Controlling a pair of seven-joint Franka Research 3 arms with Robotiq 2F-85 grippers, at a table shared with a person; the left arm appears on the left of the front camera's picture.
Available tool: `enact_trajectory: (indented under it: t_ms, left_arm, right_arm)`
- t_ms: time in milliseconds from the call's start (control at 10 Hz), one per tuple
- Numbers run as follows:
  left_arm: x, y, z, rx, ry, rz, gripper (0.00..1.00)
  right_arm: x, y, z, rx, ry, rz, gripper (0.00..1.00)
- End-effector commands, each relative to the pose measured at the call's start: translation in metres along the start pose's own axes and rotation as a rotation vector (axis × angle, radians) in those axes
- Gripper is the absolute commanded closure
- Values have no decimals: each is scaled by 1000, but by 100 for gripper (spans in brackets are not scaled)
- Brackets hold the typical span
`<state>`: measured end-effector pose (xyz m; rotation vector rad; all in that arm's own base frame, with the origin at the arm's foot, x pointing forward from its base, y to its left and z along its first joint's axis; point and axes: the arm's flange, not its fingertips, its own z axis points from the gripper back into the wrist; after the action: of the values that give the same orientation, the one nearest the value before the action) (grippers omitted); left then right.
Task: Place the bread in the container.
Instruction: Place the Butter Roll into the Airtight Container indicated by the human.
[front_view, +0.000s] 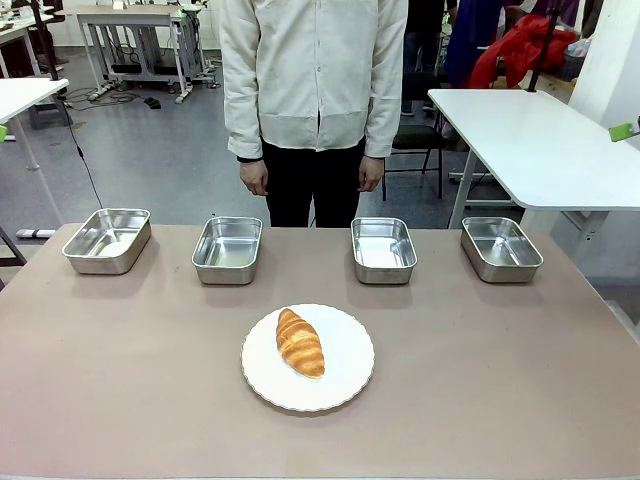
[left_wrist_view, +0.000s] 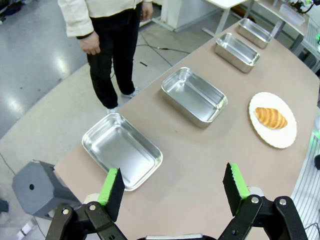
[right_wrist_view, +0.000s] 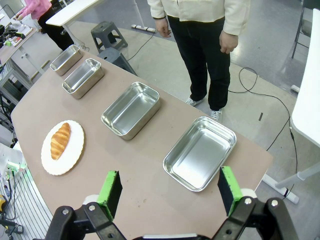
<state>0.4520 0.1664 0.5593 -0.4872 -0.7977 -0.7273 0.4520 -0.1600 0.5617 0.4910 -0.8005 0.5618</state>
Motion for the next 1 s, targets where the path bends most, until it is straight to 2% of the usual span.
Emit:
enact_trajectory:
  t_ms: [0, 900]
  left_arm:
    - [1, 0, 0, -3, -4, -4, 0]
    - [1, 0, 0, -3, -4, -4, 0]
  right_arm:
    - [1, 0, -1, 7, -13, 6, 0]
    - [1, 0, -1, 7, -13, 6, 0]
